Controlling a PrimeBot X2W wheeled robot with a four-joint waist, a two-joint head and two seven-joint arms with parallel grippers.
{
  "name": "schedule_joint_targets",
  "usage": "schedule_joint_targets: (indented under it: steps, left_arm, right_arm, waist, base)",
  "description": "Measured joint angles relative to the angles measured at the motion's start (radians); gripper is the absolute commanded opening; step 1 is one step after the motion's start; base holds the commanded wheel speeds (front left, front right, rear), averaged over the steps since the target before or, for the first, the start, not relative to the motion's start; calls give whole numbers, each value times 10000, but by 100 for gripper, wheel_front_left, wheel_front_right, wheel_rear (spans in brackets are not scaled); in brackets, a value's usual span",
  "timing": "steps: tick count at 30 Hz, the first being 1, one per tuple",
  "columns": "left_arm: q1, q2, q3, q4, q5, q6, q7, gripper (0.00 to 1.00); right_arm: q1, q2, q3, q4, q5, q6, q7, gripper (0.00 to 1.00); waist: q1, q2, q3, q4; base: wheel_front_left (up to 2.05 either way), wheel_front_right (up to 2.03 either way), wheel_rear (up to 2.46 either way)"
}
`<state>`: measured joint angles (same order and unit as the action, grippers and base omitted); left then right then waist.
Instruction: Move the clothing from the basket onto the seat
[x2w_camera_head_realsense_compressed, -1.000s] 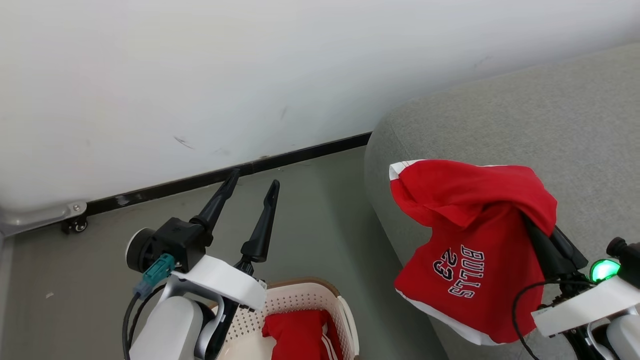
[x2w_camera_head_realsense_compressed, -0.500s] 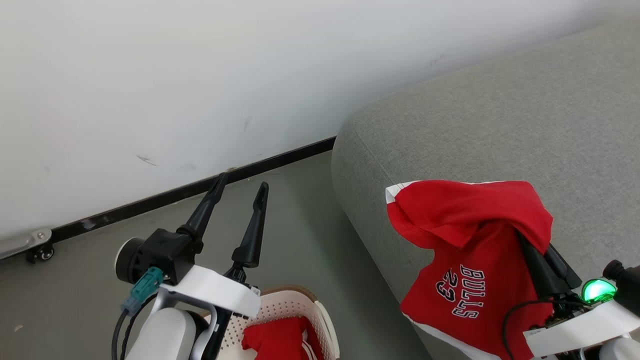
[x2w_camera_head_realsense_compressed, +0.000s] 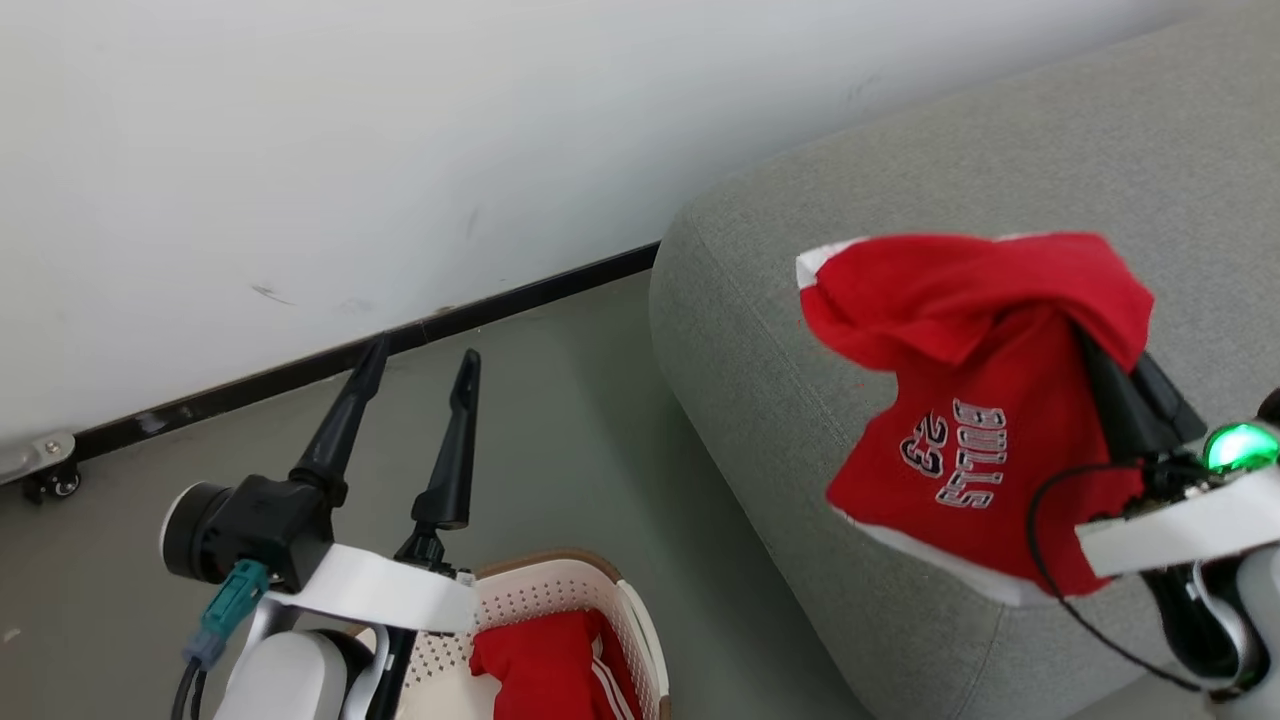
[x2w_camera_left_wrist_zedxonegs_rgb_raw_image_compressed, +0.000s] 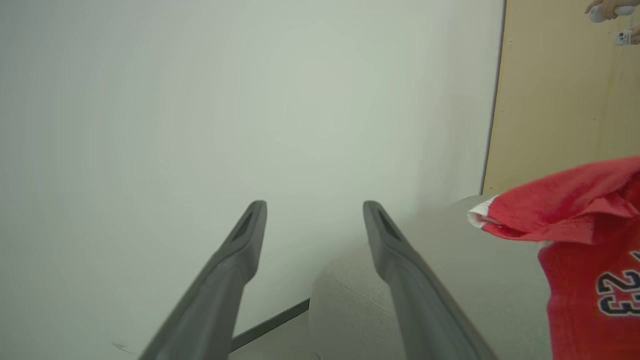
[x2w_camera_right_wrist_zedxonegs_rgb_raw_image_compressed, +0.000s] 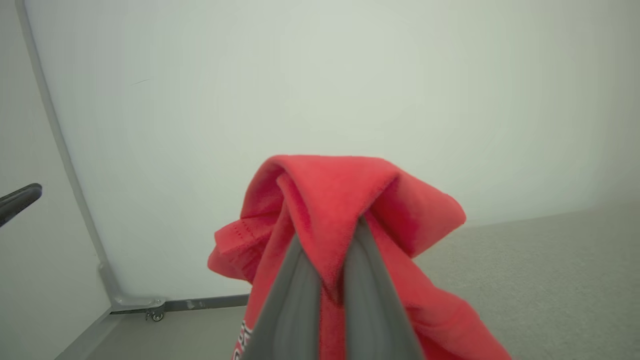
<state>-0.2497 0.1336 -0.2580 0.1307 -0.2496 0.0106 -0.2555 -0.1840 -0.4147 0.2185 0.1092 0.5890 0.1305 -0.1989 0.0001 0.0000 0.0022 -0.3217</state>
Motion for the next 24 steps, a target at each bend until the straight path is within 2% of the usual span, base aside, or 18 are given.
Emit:
schedule_joint_targets:
  steps: [11,24]
  left_arm:
    - [442,456,554,-1074,374,391,0,100]
    - [653,901,775,-2238,665,570,0,100]
  right_arm:
    - [-2761,-297,-658,817,0,0,773,0]
    - [-5400,-719,-2186,3241,10,0,1774,0]
  waist:
    - [0,0,642,207]
    - [0,0,1805,557]
  base:
    - [0,0,0]
    - [0,0,0]
